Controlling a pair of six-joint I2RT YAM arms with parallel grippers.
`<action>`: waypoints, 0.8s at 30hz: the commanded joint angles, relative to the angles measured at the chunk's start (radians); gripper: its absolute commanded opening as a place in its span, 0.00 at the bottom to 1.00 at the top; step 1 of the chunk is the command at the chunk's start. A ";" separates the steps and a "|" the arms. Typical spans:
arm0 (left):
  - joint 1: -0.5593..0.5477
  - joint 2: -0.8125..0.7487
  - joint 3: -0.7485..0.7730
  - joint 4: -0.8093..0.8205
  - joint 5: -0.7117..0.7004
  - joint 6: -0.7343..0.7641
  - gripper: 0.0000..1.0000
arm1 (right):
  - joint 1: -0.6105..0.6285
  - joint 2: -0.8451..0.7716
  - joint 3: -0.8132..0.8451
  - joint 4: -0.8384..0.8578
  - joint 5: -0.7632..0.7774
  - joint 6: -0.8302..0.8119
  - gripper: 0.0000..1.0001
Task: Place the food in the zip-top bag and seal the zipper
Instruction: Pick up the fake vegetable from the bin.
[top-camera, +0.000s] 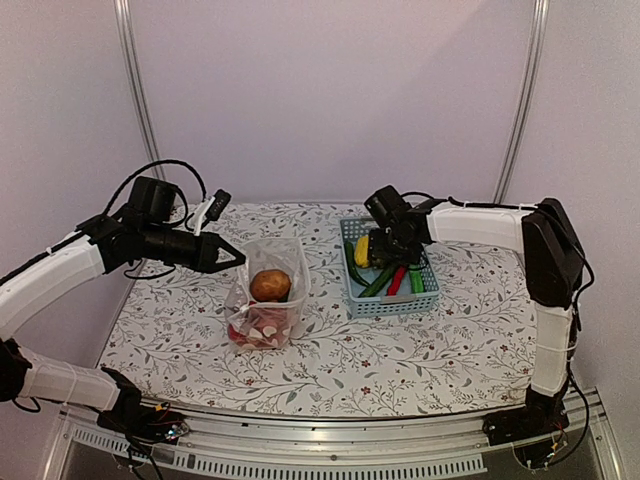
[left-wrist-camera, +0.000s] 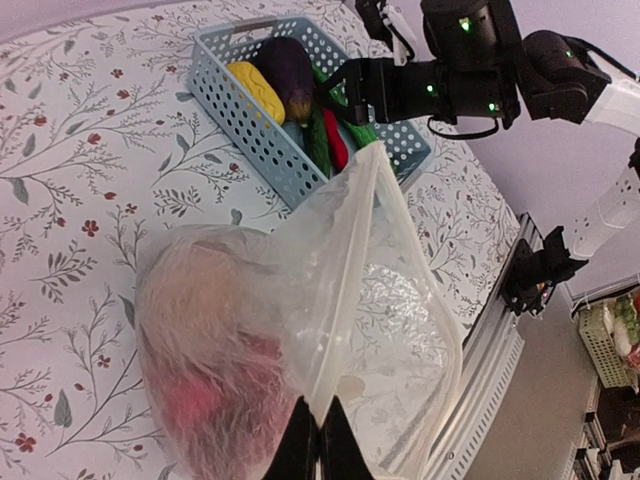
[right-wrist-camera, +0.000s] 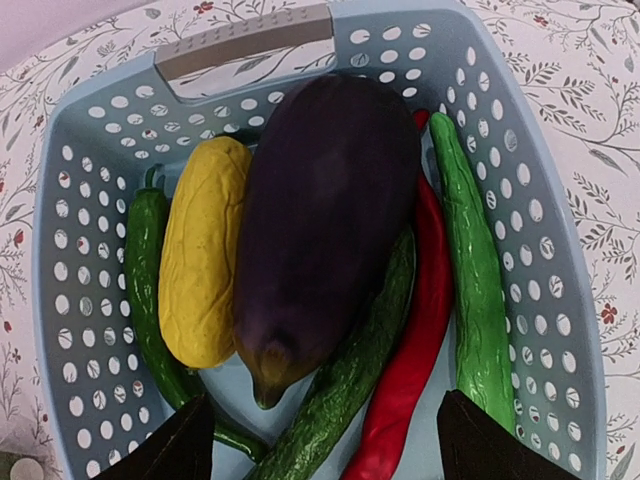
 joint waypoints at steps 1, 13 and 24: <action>0.010 0.012 -0.010 0.005 -0.004 0.000 0.00 | -0.029 0.080 0.072 0.022 -0.033 0.033 0.77; 0.010 0.015 -0.009 0.002 -0.010 0.002 0.00 | -0.075 0.231 0.198 -0.003 -0.009 0.077 0.79; 0.010 0.018 -0.009 0.003 -0.008 0.001 0.00 | -0.101 0.332 0.279 -0.029 0.019 0.095 0.79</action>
